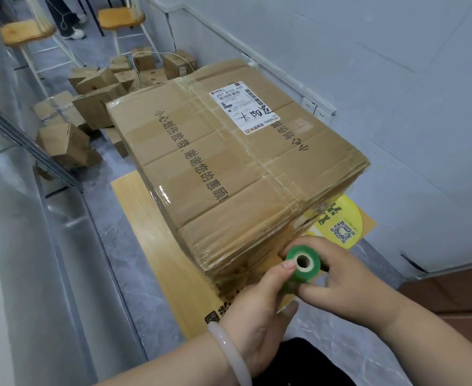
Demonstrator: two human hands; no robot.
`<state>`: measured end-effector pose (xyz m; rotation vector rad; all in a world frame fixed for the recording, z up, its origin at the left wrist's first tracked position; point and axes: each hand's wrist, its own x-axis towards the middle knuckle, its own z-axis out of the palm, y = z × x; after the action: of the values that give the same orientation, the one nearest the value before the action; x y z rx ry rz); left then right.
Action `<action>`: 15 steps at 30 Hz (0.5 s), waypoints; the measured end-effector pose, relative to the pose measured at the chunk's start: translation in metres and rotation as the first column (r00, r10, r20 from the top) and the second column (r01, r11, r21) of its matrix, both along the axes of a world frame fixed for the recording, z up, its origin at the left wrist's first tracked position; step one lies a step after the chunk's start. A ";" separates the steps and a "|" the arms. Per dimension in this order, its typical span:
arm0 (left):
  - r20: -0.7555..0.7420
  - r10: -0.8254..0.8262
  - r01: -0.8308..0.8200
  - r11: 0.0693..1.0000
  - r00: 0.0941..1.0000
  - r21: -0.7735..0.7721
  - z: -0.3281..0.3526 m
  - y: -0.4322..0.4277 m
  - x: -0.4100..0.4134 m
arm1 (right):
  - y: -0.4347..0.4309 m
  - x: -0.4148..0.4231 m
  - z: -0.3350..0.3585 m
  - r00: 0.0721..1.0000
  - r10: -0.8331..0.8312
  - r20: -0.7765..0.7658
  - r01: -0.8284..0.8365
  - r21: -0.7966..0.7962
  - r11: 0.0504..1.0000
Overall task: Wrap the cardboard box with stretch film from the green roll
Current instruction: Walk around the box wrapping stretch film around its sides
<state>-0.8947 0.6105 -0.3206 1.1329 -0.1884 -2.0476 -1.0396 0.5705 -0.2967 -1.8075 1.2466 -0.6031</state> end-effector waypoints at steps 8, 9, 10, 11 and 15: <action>0.006 0.019 -0.019 0.999 1.000 -0.026 0.012 -0.004 -0.033 | -0.027 -0.016 -0.003 0.982 -0.090 -0.164 0.069 -0.126 0.990; -0.001 0.058 -0.058 0.998 0.998 -0.022 0.012 -0.007 -0.039 | -0.032 -0.019 -0.002 0.981 -0.057 -0.184 0.033 -0.127 0.991; -0.004 0.108 -0.108 0.994 0.994 -0.015 0.012 -0.010 -0.045 | -0.037 -0.022 -0.001 0.980 -0.007 -0.198 -0.019 -0.129 0.991; 0.000 0.169 -0.169 0.986 0.986 -0.003 0.015 -0.014 -0.051 | -0.042 -0.026 0.002 0.978 0.055 -0.200 -0.082 -0.128 0.988; 0.054 0.366 -0.366 0.930 0.929 0.006 0.021 -0.024 -0.072 | -0.059 -0.047 0.010 0.949 0.293 -0.117 -0.306 -0.117 0.945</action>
<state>-0.9663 0.5861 -0.2992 1.1364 0.0160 -1.6922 -1.0864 0.5119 -0.2871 -2.1109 0.9835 -0.4373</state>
